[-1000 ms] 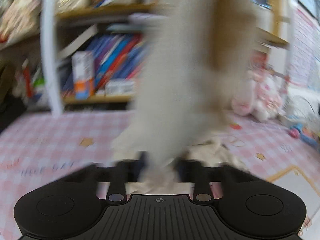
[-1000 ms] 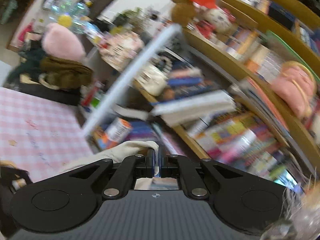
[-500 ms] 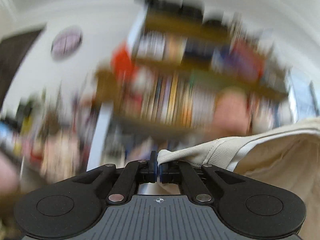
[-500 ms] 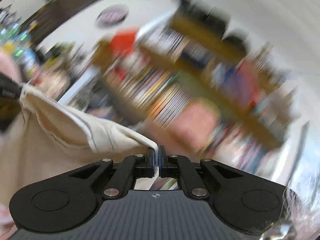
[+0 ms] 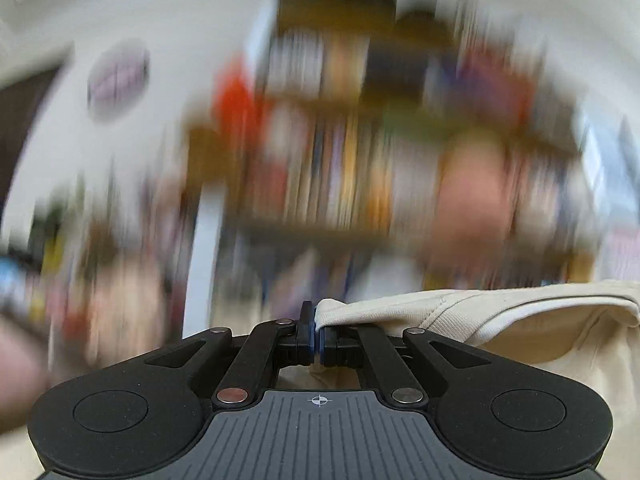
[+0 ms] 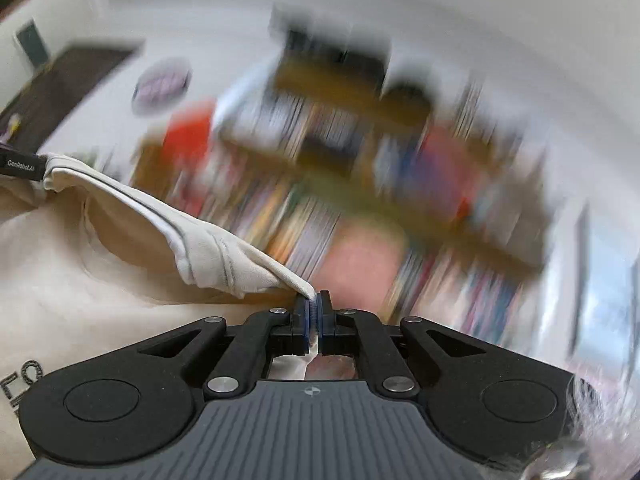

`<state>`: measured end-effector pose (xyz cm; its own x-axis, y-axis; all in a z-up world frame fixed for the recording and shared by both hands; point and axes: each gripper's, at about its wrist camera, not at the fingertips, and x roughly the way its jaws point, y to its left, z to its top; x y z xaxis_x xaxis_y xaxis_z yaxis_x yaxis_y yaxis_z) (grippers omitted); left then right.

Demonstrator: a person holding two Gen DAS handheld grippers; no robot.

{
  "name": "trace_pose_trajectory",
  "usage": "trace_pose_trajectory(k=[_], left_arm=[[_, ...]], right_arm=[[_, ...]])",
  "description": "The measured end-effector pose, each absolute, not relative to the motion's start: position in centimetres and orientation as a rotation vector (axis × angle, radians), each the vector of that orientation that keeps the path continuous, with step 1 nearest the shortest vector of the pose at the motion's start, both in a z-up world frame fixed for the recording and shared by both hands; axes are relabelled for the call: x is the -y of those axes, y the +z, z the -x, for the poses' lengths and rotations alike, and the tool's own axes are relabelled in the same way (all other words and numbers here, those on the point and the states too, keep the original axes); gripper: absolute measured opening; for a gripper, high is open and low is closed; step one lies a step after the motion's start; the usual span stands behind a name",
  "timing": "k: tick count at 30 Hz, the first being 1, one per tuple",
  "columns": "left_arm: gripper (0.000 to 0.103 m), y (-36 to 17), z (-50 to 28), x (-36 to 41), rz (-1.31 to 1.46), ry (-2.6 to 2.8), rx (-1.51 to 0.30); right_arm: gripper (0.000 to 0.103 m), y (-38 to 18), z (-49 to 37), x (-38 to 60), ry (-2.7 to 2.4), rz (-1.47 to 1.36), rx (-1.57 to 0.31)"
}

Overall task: Fold clothes
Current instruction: 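Grasp the shirt with the left gripper while the right gripper holds it, shake it out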

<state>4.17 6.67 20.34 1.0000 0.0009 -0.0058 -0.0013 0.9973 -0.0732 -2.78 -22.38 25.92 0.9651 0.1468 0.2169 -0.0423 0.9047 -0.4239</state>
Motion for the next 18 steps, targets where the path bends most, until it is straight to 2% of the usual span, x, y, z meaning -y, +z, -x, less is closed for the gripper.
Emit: trace_pose_trajectory(k=[3,5,7,10,13,18], left_arm=[[0.001,11.6,-9.1,-6.7,0.072,0.041,-0.327],[0.001,7.6,-11.6,-6.5,0.044,0.059,-0.462],[0.001,5.4,-13.9,-6.2,0.014,0.062,-0.531],[0.001,4.8,-17.4,-6.0,-0.006,0.060,-0.554],[0.002,5.5,-21.1,-5.5,-0.028,0.068,-0.552],[0.012,6.3,-27.0,-5.1,-0.036,0.145,-0.566]], right_arm=[[0.003,17.3,-3.2,21.7,0.176,0.382,-0.108],[0.003,11.0,-5.9,21.1,0.216,0.400,-0.307],[0.003,6.6,-7.8,20.6,0.243,0.425,-0.429],[0.003,4.7,-11.2,20.6,0.239,0.450,-0.472],[0.003,5.2,-15.0,20.9,0.211,0.451,-0.451],[0.003,5.9,-21.0,21.1,0.154,0.462,-0.392]])
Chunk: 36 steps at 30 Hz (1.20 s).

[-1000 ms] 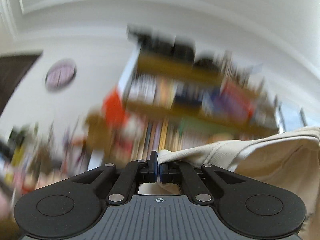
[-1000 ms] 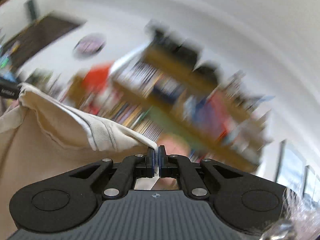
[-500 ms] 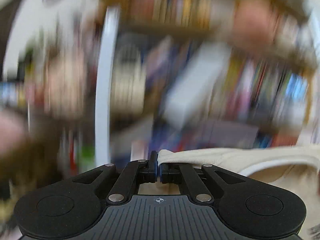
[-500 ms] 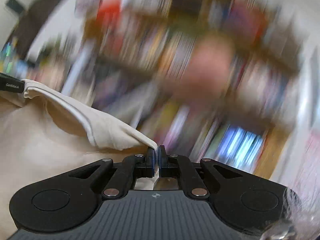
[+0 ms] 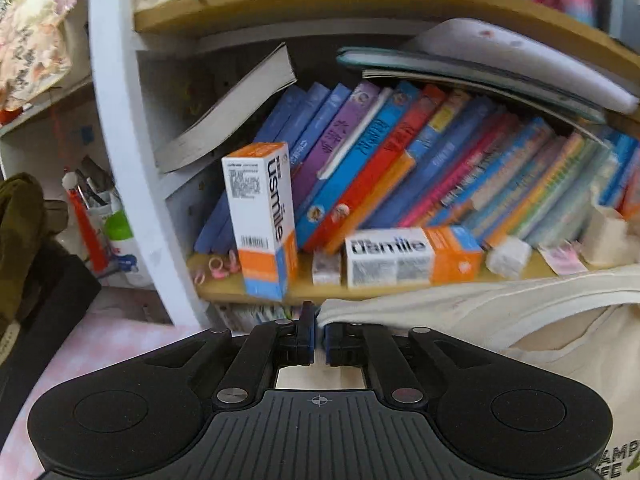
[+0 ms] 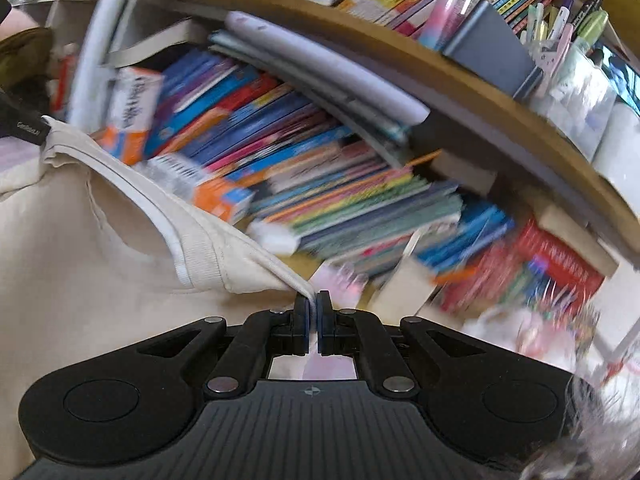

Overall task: Fold clothes
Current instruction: 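Grasp the shirt with the left gripper while the right gripper holds it, shake it out, then lay the shirt flat on the table and open both grippers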

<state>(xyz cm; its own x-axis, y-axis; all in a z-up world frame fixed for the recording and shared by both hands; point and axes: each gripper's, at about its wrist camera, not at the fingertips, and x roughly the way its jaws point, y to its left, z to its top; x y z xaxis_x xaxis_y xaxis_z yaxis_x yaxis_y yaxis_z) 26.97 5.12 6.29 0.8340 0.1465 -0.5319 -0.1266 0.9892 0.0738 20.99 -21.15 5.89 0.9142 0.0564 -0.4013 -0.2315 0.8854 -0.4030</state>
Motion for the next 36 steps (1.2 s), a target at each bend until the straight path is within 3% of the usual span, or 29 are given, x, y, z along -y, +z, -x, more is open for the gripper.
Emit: trace_pose_trajectory(k=[2,3,4,6,7,9,11,27,36], left_arm=[[0.016,6.0,-28.6,-5.2,-0.018,0.165,-0.614],[0.032,5.8,-29.0,-5.4,-0.008,0.162,-0.648],[0.057,5.6,-29.2,-5.5,-0.006,0.161,-0.677],[0.086,5.2,-28.5,-5.7,-0.023,0.167,-0.694],[0.086,5.1,-27.9,-5.9,-0.036,0.161,-0.683],[0.086,4.9,-26.3,-6.3,-0.058,0.145,-0.676],[0.086,4.8,-24.5,-6.8,-0.071,0.129,-0.679],[0.087,-0.4,-4.5,-5.5,-0.122,0.017,-0.724],[0.087,-2.3,1.0,-3.0,-0.252,-0.090,-0.746]], right_arm=[[0.003,5.6,-23.8,21.3,0.151,0.473,-0.420],[0.003,5.1,-25.0,21.3,0.156,0.479,-0.440],[0.003,4.6,-26.0,21.2,0.160,0.483,-0.460],[0.008,3.5,-27.3,21.1,0.193,0.502,-0.520],[0.012,3.0,-27.6,21.0,0.219,0.508,-0.555],[0.040,2.5,-27.5,21.3,0.255,0.501,-0.588],[0.049,2.4,-26.6,22.0,0.263,0.465,-0.594],[0.059,0.4,-9.3,25.6,0.146,0.176,-0.776],[0.061,-1.1,-1.1,24.8,0.019,0.103,-0.820]])
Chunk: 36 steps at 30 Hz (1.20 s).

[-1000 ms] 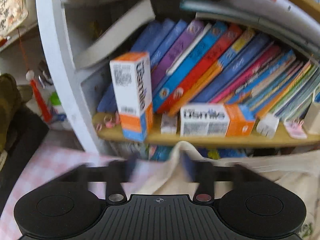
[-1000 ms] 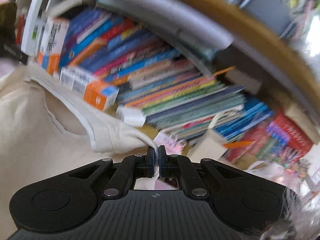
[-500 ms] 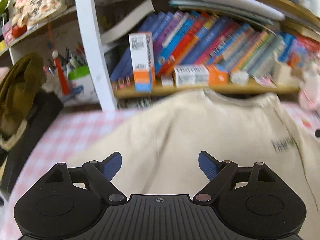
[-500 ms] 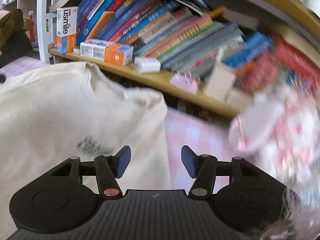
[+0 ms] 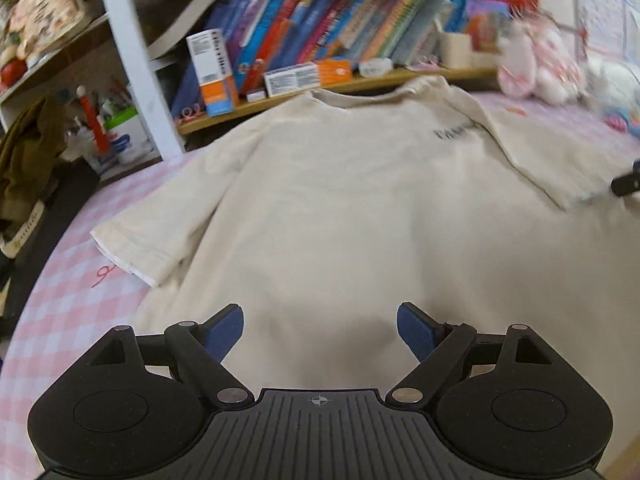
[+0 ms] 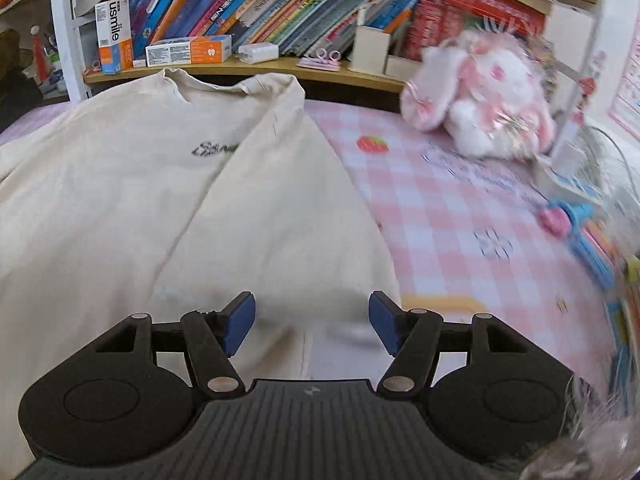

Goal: Fold clothes

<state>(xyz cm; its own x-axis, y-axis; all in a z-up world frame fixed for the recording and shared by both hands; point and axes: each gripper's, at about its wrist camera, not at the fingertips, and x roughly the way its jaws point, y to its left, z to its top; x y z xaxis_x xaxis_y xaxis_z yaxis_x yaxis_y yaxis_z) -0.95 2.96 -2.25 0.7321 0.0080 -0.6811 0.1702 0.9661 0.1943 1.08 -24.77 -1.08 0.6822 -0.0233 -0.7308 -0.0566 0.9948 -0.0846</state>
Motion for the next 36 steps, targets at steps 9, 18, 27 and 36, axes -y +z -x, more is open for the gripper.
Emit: trace_pose_trajectory(k=[9,18,27,36], left_arm=[[0.087,-2.4,2.5,-3.4,-0.143,0.010,-0.798],[0.088,-2.5,3.5,-4.4,0.044,0.159,-0.854],[0.088,-2.1,3.4,-3.1,0.048,0.290,-0.877],[0.088,-1.7,4.7,-0.8,0.030,0.350,-0.904]], right_arm=[[0.062,-0.9,-0.1,19.9,0.230,0.454,-0.729],[0.016,-2.2,-3.0,17.5,0.388,0.575,-0.727],[0.007,3.3,-7.3,27.1,0.219,0.360,-0.626],[0.007,0.5,-15.0,40.1,-0.081,0.302,-0.777]])
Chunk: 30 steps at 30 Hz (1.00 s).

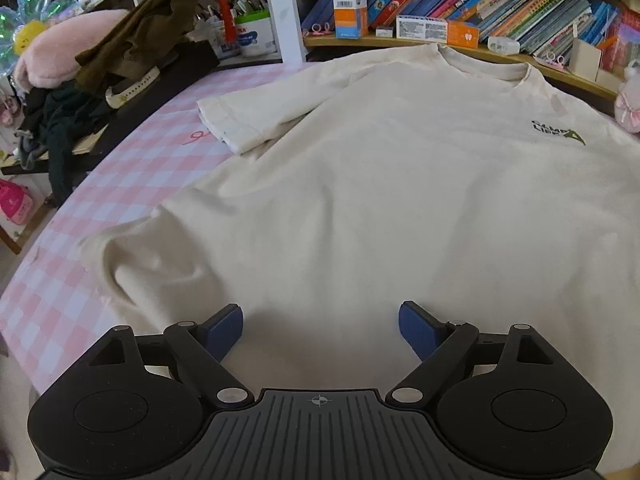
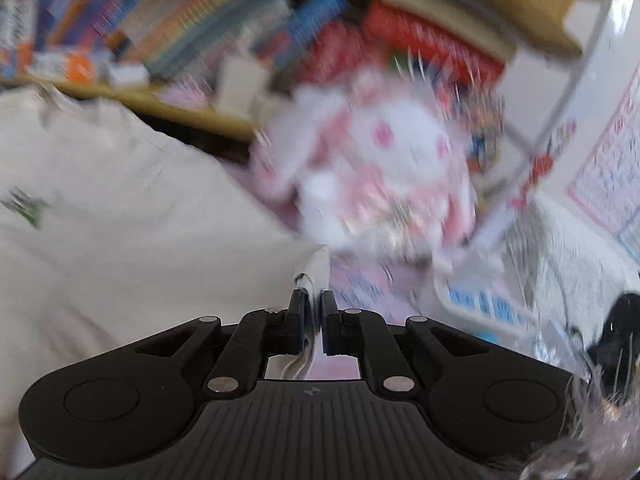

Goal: Fold clothes

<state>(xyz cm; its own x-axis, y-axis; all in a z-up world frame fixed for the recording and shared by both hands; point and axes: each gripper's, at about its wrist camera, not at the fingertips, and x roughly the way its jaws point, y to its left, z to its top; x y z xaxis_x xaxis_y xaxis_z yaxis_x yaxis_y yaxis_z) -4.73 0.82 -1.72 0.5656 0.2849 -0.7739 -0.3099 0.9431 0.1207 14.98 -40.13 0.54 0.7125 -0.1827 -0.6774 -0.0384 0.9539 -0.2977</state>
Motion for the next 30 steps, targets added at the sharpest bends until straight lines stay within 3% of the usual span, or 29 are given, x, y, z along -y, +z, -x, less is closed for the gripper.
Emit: trace_pose_trajectory(k=[8,18,20,21,23,30], left_arm=[[0.087,-1.6,5.5,0.3,0.029,0.371,-0.921],[0.087,-1.2,6.3,2.8,-0.019,0.235,-0.947],[0.087,-0.6,6.9,2.8,-0.030,0.204,-0.938],[0.087,-0.3,7.2,2.8,-0.036,0.188,-0.933],[0.087,0.8,7.8,2.1,-0.022,0.178,-0.886],[0.087,3.7,6.8,-5.9,0.147,0.309,-0.757]], right_arm=[[0.007,-1.4,-16.1,41.7,-0.095,0.224,-0.834],[0.008,-2.0,-19.5,41.9,-0.119,0.388,-0.803],[0.013,-2.1,-19.7,41.7,-0.113,0.403,-0.800],[0.024,-2.1,-19.5,41.6,-0.104,0.401,-0.805],[0.033,-1.5,-18.5,41.4,-0.092,0.363,-0.797],[0.039,0.3,-10.0,39.2,0.031,0.125,-0.802]])
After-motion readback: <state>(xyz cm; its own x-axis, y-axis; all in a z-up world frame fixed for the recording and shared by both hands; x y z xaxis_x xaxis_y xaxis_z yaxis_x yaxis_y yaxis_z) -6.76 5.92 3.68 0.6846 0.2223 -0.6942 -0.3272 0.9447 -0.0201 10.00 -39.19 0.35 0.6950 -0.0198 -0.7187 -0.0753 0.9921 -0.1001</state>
